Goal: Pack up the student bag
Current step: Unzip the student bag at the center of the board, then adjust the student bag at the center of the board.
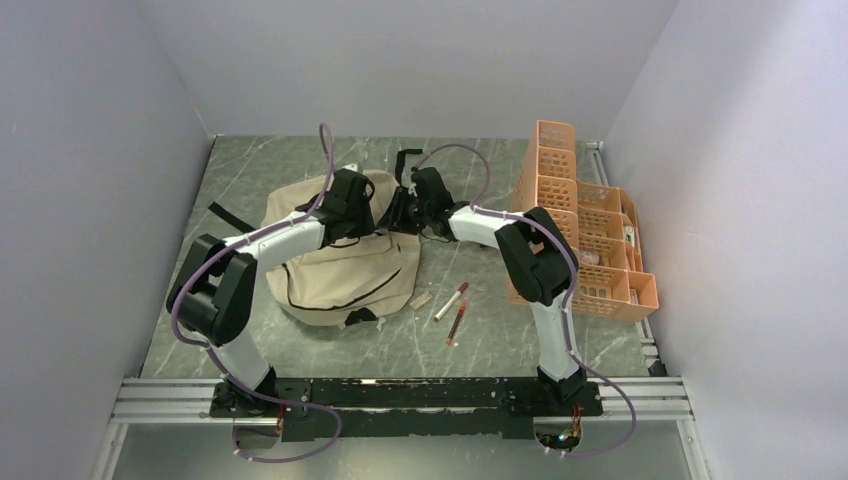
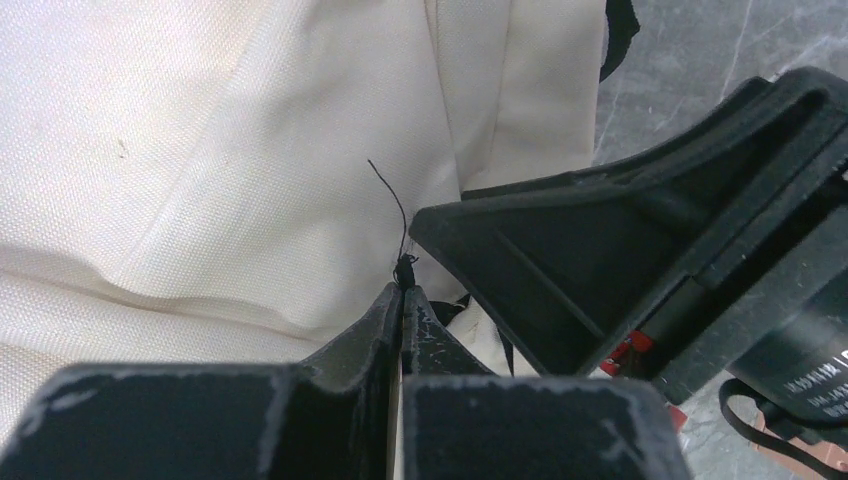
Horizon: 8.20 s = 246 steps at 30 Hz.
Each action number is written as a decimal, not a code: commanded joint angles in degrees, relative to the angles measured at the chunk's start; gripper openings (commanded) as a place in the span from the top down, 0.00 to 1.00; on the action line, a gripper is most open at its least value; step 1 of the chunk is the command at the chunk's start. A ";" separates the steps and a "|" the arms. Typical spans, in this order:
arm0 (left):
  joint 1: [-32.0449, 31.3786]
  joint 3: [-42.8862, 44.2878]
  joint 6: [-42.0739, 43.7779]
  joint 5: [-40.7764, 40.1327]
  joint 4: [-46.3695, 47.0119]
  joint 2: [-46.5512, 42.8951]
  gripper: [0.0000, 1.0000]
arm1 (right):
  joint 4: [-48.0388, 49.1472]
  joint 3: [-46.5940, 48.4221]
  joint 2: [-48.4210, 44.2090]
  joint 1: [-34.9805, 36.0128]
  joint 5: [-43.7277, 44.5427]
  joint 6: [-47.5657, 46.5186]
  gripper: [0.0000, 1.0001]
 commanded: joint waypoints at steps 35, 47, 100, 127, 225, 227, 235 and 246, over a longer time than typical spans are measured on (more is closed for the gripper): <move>27.14 -7.12 6.34 -4.53 -17.67 -16.78 0.95 | 3.71 -4.24 -4.18 -2.07 2.28 -3.43 1.00; 34.33 -6.22 9.12 -10.98 -19.63 -18.43 0.95 | 3.45 -3.88 -4.47 -2.06 0.78 -5.03 1.00; 24.18 -13.64 14.09 21.99 -0.55 -20.86 0.56 | -13.57 11.69 0.04 16.34 4.77 -32.79 0.83; 16.18 -24.73 -11.08 15.34 8.13 -25.10 0.38 | 5.62 -9.88 -4.57 18.81 10.52 -22.25 0.80; 16.27 -17.34 -13.96 18.48 12.22 -28.17 0.89 | 37.31 -13.78 -8.36 12.83 3.88 -74.66 0.78; 16.27 -17.50 -14.10 19.13 12.49 -28.15 0.78 | 38.41 -13.81 -8.42 12.62 3.27 -73.76 0.86; 16.31 -17.81 -16.52 19.79 13.66 -27.90 0.39 | 43.07 -13.97 -9.10 12.51 2.26 -71.08 1.00; 15.56 -19.67 -24.16 20.45 16.81 -26.94 0.19 | 43.53 -13.75 -11.07 12.52 -0.08 -67.37 1.00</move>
